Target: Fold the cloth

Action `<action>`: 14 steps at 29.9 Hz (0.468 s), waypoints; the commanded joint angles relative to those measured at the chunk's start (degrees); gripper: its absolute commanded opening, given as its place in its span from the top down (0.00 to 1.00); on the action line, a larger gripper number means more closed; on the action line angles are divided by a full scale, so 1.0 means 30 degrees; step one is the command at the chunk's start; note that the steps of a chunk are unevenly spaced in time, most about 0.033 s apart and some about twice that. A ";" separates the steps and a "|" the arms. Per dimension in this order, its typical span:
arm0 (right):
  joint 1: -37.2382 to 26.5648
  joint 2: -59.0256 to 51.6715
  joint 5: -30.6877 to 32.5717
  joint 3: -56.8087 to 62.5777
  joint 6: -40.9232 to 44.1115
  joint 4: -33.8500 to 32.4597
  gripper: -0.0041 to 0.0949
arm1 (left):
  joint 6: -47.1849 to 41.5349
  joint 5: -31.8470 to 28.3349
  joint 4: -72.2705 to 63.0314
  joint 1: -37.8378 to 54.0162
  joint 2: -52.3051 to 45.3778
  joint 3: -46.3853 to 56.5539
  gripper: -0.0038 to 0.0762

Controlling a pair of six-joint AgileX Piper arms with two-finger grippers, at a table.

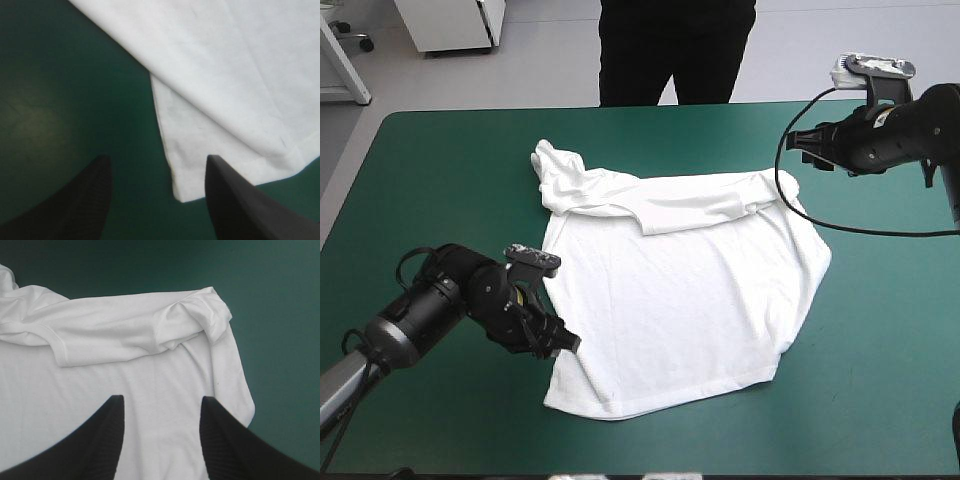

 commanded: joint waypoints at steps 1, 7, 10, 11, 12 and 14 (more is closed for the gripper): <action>-0.0178 -0.0708 -0.0001 -0.0550 -0.0007 0.0082 0.51 | -0.1633 -0.1306 -0.0054 -0.1058 -0.0537 0.0983 0.45; -0.0178 -0.0671 -0.0001 -0.0550 -0.0007 0.0018 0.51 | -0.1803 -0.2456 -0.0180 -0.1286 -0.0537 0.3040 0.45; -0.0178 -0.0547 -0.0001 -0.0550 -0.0007 0.0018 0.51 | -0.1803 -0.3366 -0.0215 -0.1286 -0.0537 0.3847 0.45; -0.0178 -0.0512 -0.0001 -0.0550 -0.0007 0.0018 0.51 | -0.1803 -0.3699 -0.0270 -0.1286 -0.0537 0.4139 0.45; -0.0178 -0.0471 -0.0001 -0.0481 -0.0007 0.0018 0.51 | -0.1803 -0.3948 -0.0366 -0.1286 -0.0537 0.4408 0.45; -0.0178 -0.0471 -0.0001 -0.0344 -0.0007 0.0018 0.51 | -0.1803 -0.4304 -0.0546 -0.1286 -0.0502 0.4796 0.45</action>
